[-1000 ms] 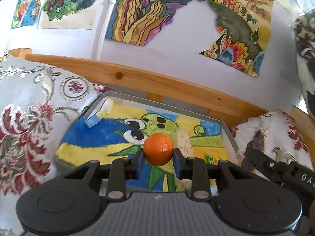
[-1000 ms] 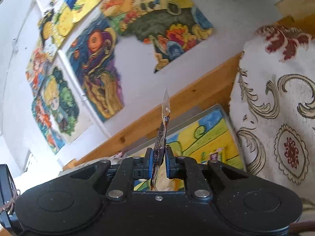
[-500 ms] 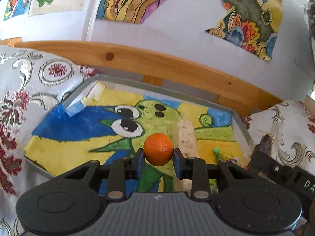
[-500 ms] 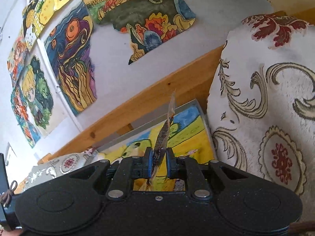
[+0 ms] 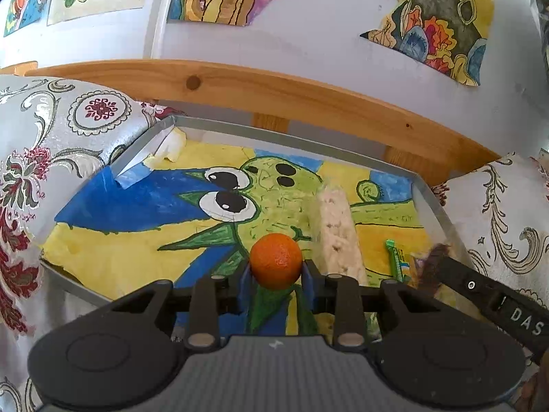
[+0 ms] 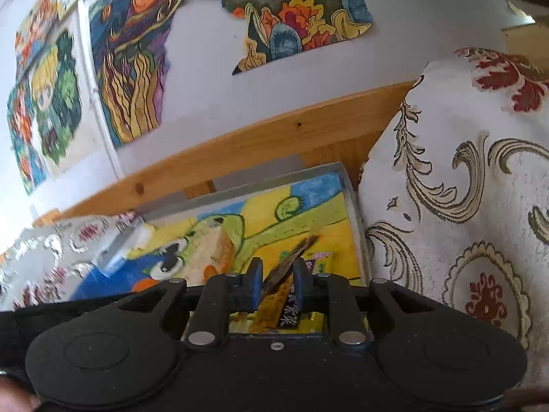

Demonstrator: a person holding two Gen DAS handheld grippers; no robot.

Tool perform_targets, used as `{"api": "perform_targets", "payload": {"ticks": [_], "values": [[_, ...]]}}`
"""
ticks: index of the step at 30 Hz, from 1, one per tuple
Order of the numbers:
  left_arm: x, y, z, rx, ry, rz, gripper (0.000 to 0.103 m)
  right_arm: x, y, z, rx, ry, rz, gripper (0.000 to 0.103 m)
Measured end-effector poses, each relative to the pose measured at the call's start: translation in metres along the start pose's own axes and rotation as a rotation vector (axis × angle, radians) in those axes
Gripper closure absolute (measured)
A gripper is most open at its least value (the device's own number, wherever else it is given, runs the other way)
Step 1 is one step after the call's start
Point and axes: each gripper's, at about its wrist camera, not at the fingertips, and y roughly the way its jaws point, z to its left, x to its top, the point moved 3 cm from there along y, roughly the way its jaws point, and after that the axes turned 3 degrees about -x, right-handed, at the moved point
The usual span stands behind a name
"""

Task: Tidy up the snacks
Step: 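Lower the meat strip and mandarin into the grey tray and open both tools, then move both tools back over the remaining snacks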

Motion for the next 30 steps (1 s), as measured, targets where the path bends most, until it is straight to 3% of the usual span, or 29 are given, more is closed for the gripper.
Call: {"api": "perform_targets", "payload": {"ticks": [5,9,11,12,17,23,30], "values": [[0.002,-0.004,0.000,0.003,-0.009,-0.009,0.066,-0.002,0.002,-0.003,-0.036,0.005,0.025,0.068],[0.007,-0.012,0.003,0.018,-0.013,-0.027,0.042,0.000,-0.001,-0.002,-0.055,0.007,0.022,0.055],[0.010,-0.017,0.005,0.035,-0.022,-0.038,0.025,0.002,-0.005,-0.002,-0.061,0.009,0.012,0.036],[0.012,-0.021,0.008,0.046,-0.031,-0.046,0.016,0.003,-0.008,-0.001,-0.062,0.011,0.003,0.033],[0.020,-0.040,0.017,0.072,-0.066,-0.070,0.003,0.011,-0.025,0.002,-0.060,0.016,-0.026,0.016],[0.023,-0.072,0.020,0.108,-0.040,-0.115,0.001,0.017,-0.057,0.008,-0.067,0.018,-0.059,0.001],[0.012,-0.123,0.023,0.107,-0.029,-0.163,0.001,0.013,-0.104,0.023,-0.100,-0.022,-0.115,0.001]]}}
